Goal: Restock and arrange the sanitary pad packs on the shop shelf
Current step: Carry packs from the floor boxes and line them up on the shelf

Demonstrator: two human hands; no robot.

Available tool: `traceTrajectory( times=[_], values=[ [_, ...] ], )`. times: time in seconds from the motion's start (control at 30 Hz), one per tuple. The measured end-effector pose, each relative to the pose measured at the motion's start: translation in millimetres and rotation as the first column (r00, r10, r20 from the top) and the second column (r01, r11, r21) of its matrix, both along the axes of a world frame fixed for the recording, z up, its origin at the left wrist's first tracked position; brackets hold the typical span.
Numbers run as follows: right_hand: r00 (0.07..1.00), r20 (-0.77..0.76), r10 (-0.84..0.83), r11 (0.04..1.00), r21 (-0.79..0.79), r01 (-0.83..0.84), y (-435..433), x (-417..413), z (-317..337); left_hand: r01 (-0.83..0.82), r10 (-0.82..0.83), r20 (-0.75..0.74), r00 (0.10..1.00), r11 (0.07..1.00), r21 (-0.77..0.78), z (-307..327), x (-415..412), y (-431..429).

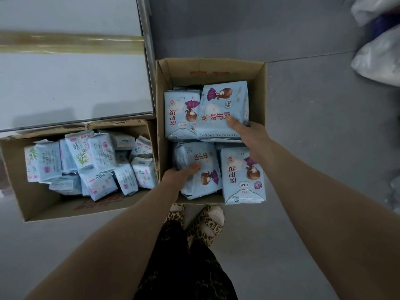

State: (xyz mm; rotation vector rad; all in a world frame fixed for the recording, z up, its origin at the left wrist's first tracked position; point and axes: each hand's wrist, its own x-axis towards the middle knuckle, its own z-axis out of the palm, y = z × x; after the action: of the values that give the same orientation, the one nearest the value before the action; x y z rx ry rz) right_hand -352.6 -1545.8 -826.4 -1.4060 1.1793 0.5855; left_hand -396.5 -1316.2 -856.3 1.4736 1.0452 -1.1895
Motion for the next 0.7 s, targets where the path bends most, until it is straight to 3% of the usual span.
traceTrajectory(
  times=[0.3,0.57,0.7],
  values=[
    [0.982,0.009,-0.186,0.98,0.078,0.185,14,-5,85,0.081,-0.084,-0.015,0.996,0.985,-0.155,90,25,20],
    [0.926,0.114,-0.361,0.908,0.271,0.32,38,-27,193,0.137,-0.105,0.136,0.985,0.958,-0.25,203,42,63],
    [0.887,0.215,-0.408,0.88,0.354,0.318,51,-36,233,0.167,-0.115,0.252,0.961,0.966,-0.195,254,46,86]
  ],
)
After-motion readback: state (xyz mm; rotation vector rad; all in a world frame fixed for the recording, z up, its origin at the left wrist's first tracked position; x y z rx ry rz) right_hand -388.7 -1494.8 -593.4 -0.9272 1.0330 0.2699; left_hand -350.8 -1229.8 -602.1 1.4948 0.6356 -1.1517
